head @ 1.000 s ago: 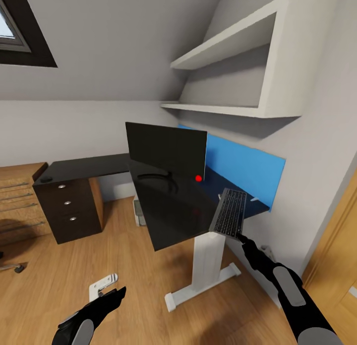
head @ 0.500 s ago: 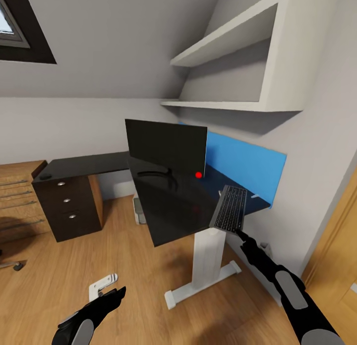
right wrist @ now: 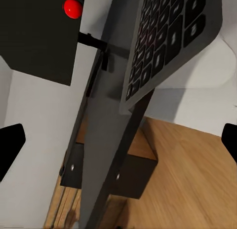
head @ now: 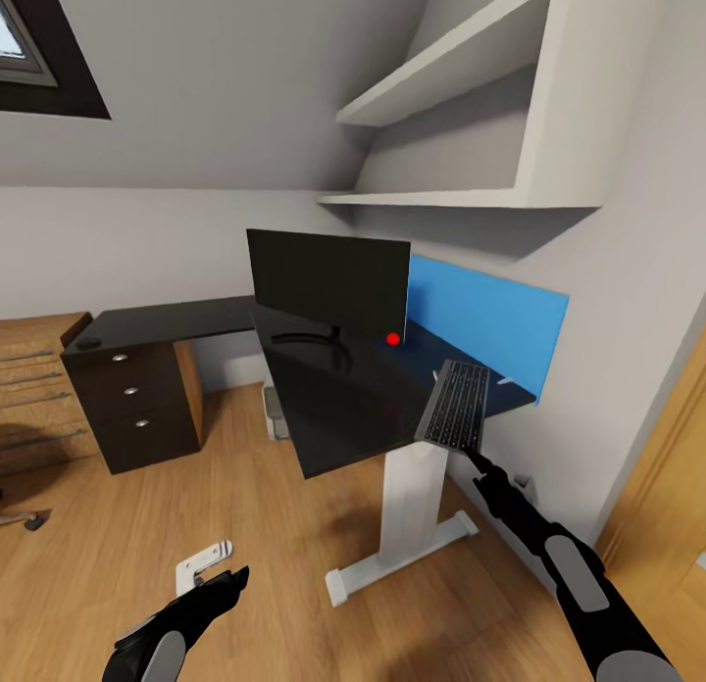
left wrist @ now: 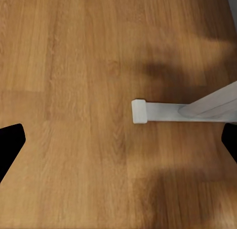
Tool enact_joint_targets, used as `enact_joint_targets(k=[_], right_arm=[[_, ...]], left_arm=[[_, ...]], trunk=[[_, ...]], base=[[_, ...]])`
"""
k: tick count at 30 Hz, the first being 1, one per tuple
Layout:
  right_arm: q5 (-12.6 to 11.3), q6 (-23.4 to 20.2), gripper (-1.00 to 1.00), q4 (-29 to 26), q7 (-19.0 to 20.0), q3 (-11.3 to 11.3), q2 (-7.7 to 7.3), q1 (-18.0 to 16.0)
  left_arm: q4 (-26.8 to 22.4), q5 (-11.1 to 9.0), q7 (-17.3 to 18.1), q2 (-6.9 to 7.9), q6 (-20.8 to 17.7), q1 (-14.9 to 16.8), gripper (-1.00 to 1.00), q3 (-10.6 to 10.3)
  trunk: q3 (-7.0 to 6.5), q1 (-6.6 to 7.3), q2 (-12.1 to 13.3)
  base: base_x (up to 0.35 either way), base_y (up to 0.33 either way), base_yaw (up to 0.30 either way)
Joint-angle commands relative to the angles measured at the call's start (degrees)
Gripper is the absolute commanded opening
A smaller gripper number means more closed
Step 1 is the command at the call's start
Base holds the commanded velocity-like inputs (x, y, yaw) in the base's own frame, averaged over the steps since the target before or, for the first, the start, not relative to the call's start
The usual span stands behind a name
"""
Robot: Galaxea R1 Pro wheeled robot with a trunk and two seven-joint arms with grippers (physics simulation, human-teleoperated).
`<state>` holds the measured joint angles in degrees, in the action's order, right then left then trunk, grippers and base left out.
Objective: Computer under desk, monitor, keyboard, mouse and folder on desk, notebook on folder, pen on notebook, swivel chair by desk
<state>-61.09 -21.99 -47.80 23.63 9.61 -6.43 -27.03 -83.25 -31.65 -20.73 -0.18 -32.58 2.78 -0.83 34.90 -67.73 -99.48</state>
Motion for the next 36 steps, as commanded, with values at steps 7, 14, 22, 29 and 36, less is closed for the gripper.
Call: enact_joint_targets(k=[7,14,22,29,36], right_arm=[[-0.4,-0.5,1.0,0.0,1.6,0.1,-0.16,0.0],[-0.3,-0.4,1.0,0.0,1.7,0.1,-0.32,0.0],[-0.3,0.0,1.0,0.0,1.4,0.2,-0.08,0.0],[-0.6,1.0,1.0,0.1,0.3,0.2,0.06,0.0],[-1.7,1.2,1.0,0.2,-1.4,0.2,0.34,0.0]], left_arm=[[-0.1,-0.6,-0.5,0.0,-0.1,0.0,1.0,0.0],[-0.1,-0.6,-0.5,0.0,-0.1,0.0,1.0,0.0],[-0.1,-0.6,-0.5,0.0,-0.2,0.0,1.0,0.0],[0.0,-0.6,-0.4,0.1,-0.2,0.0,1.0,0.0],[0.2,-0.6,-0.2,0.18,-0.2,0.0,1.0,0.0]], trunk=[[1.32,-1.54,-2.9],[2.58,-3.08,-5.7],[3.48,-4.17,-7.7],[3.48,-4.17,-7.7],[3.48,-4.17,-7.7]], base=[[0.0,0.0,0.0],[0.0,0.0,0.0],[0.0,0.0,0.0],[0.0,0.0,0.0],[0.128,0.009,0.0]])
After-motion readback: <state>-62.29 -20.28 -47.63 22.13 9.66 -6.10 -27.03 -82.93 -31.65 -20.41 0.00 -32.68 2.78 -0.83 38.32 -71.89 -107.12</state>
